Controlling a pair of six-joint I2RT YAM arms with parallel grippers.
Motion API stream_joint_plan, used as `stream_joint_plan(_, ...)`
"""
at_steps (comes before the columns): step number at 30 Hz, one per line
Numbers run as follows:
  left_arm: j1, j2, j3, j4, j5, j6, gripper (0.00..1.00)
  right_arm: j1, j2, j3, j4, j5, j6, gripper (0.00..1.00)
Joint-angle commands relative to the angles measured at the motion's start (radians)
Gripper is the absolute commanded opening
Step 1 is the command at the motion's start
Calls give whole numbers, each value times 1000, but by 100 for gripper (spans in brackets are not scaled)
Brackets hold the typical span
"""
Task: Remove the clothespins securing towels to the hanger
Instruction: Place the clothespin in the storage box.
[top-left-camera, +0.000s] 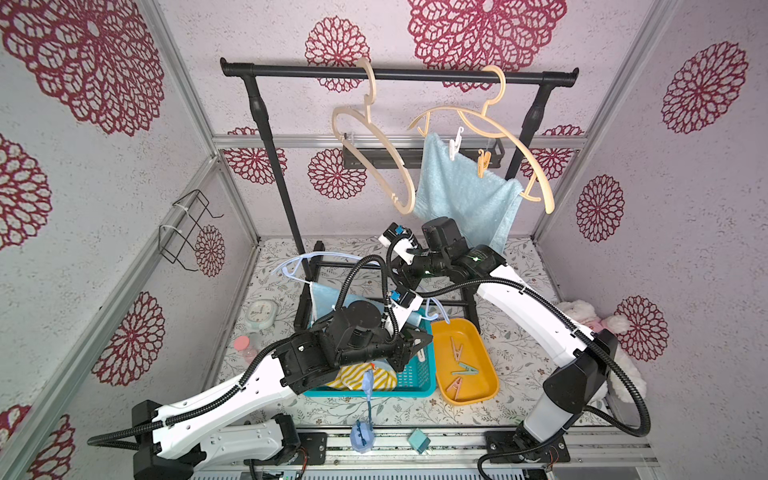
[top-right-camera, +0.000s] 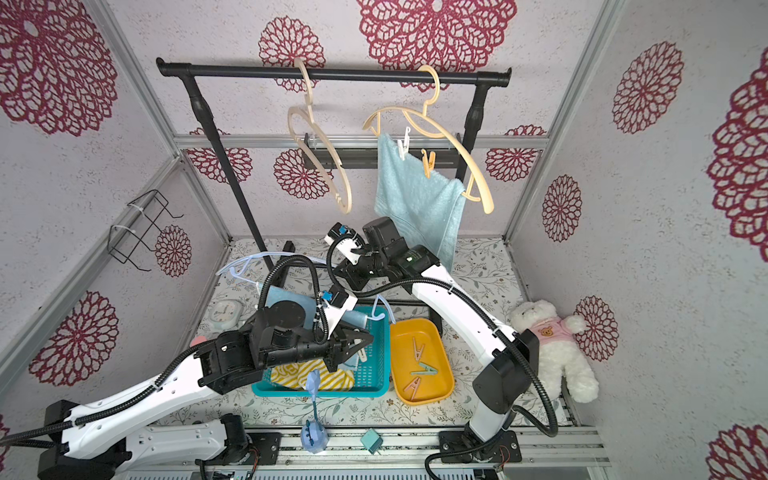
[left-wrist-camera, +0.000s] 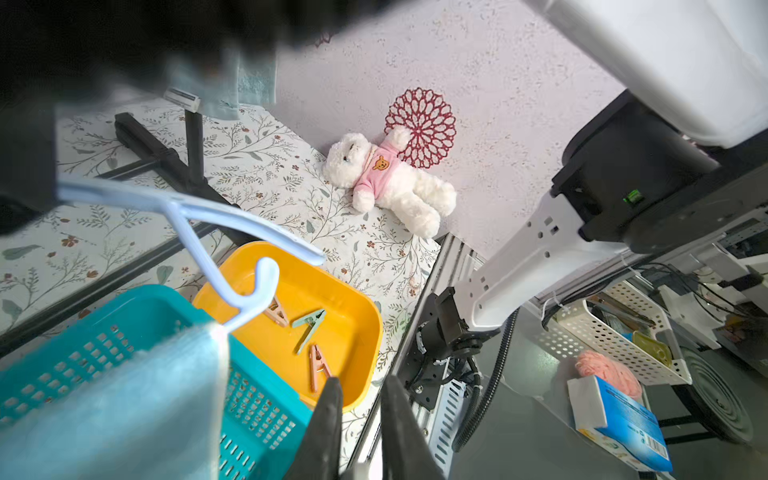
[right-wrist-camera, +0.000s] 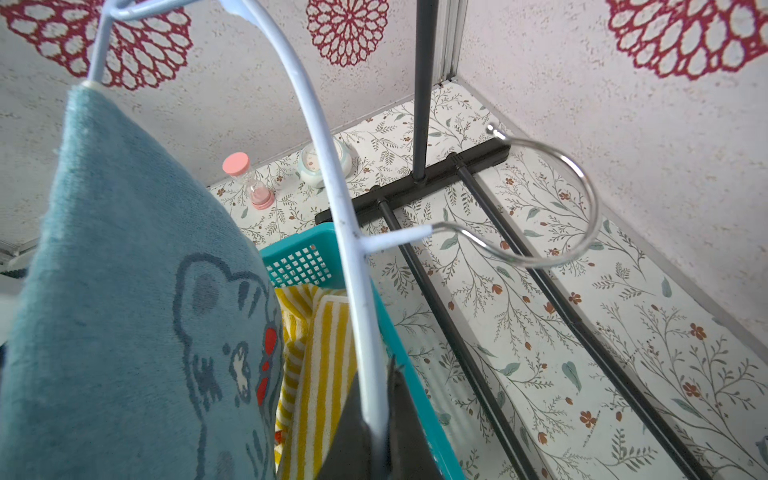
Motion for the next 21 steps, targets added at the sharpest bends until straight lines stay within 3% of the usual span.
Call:
stream_joint_plan(1, -30, 15, -56, 130, -90, -50, 0, -14, 8, 71, 50, -65, 46, 0)
stream_joint_plan(10, -88, 72, -174, 279, -191, -62, 0, -46, 41, 101, 66, -100, 71, 0)
stream_joint_plan(21, -132, 303, -124, 385, -229, -71, 0, -61, 47, 95, 62, -84, 72, 0)
